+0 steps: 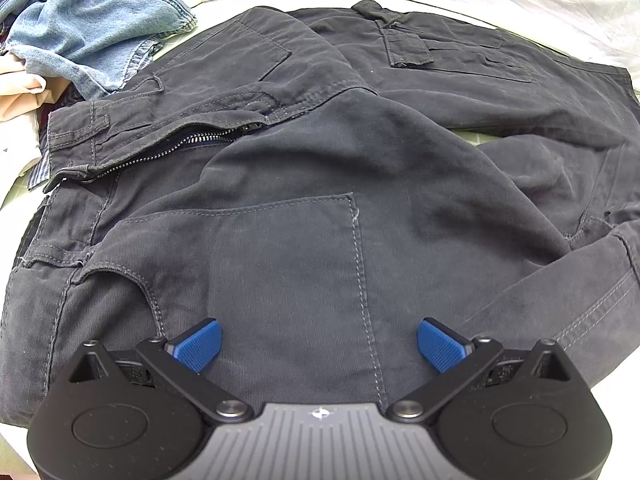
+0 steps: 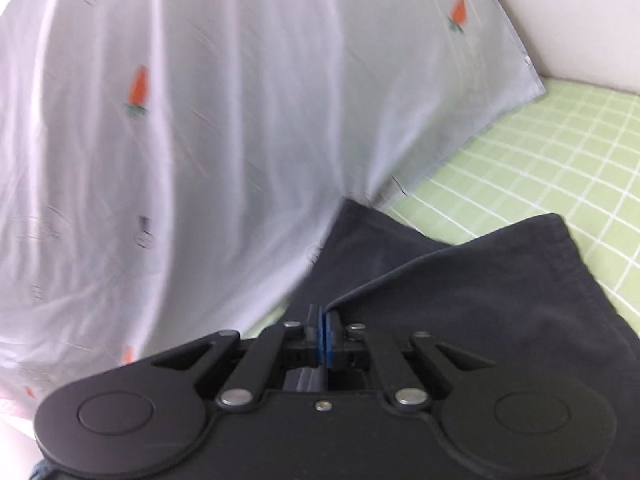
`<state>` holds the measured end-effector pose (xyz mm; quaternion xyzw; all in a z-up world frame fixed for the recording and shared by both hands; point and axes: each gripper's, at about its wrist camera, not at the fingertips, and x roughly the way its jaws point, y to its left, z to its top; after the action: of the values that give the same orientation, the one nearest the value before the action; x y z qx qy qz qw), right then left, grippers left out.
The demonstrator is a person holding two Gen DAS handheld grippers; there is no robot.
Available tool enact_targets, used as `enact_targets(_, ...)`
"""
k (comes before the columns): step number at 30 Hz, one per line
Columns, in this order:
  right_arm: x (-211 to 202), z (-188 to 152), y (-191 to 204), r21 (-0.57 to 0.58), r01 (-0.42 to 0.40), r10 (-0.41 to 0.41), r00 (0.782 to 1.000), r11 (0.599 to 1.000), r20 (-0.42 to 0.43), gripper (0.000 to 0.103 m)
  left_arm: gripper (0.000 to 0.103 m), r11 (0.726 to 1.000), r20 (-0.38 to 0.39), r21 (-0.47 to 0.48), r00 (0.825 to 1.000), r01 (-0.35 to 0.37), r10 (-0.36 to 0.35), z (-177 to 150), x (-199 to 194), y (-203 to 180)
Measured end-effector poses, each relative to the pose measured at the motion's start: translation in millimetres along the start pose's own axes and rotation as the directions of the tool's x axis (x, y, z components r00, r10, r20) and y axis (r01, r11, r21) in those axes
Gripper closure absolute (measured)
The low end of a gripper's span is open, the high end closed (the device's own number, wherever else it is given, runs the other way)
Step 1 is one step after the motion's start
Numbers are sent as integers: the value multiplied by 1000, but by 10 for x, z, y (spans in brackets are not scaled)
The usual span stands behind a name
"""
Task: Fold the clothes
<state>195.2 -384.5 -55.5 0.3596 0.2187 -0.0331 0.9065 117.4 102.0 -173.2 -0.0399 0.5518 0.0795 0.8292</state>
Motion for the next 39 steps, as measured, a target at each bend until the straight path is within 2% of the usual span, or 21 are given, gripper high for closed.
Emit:
enact_targets(1,-228,-5,77,-31,-32,34,998,999,54,101,0,1000,1,0,1000,0,0,-2,0,-1)
enact_targets(4,-739,-138,216,-138,-6,27,988,990,154,101,0,1000,5,-2,1000,-1,1,-13,-2,-9)
enact_targets(6,-837,-281,96,-188,105,-77,986,976,150,101,0,1000,10,-4,1000,-2,2,-23,-5,-14)
enact_targets(8,-777,-435,-224,-152,243,-235,970,958,70,101,0,1000,15,-4,1000,-2,2,-29,-6,-13)
enact_targets(9,-722,-540,-473,-106,314,-316,949,944,-3,101,0,1000,16,-4,1000,-2,2,-31,-7,-12)
enact_targets(10,-705,-648,-664,-78,360,-365,929,930,-56,101,0,1000,17,-4,1000,-2,2,-32,-8,-12)
enact_targets(12,-677,-855,-1023,-33,449,-448,880,893,-158,101,0,1000,19,-3,1000,-2,2,-34,-9,-10)
enact_targets(15,-749,-1007,-1191,-21,504,-497,844,864,-201,100,0,1000,20,-3,1000,-2,2,-35,-5,-7)
enact_targets(16,-774,-1045,-1240,-16,518,-509,835,855,-211,96,0,1000,20,-3,1000,-2,2,-35,-4,-6)
enact_targets(18,-811,-984,-1264,10,508,-498,848,861,-178,80,0,1000,19,-5,1000,-2,2,-40,-2,-2)
enact_targets(19,-814,-947,-1275,19,505,-495,854,863,-160,59,0,1000,19,-5,1000,-2,2,-39,-1,-2)
enact_targets(20,-776,-911,-1285,15,502,-495,857,864,-145,48,0,1000,17,-5,1000,-3,3,-38,0,-5)
enact_targets(22,-696,-837,-1312,5,500,-496,860,866,-119,49,0,1000,16,-6,1000,-3,3,-36,-2,-6)
enact_targets(26,-418,-741,-1461,-44,521,-521,839,852,-158,46,0,1000,15,-13,1000,-7,7,-48,-3,-5)
enact_targets(30,-209,-645,-1459,-144,553,-569,814,820,-115,38,0,1000,16,-22,1000,-12,13,-63,-8,-6)
enact_targets(32,-105,-605,-1475,-184,571,-593,799,800,-102,25,0,1000,19,-26,1000,-14,15,-73,-12,-4)
enact_targets(35,29,-548,-1520,-238,603,-634,770,761,-74,18,0,1000,14,-26,1000,-14,14,-92,-21,2)
enact_targets(38,147,-485,-1604,-280,619,-657,751,734,-62,0,0,1000,0,-10,1000,-3,3,-132,-42,15)
enact_targets(39,178,-462,-1636,-286,621,-660,749,730,-60,0,0,1000,-5,-2,1000,2,-2,-152,-52,17)
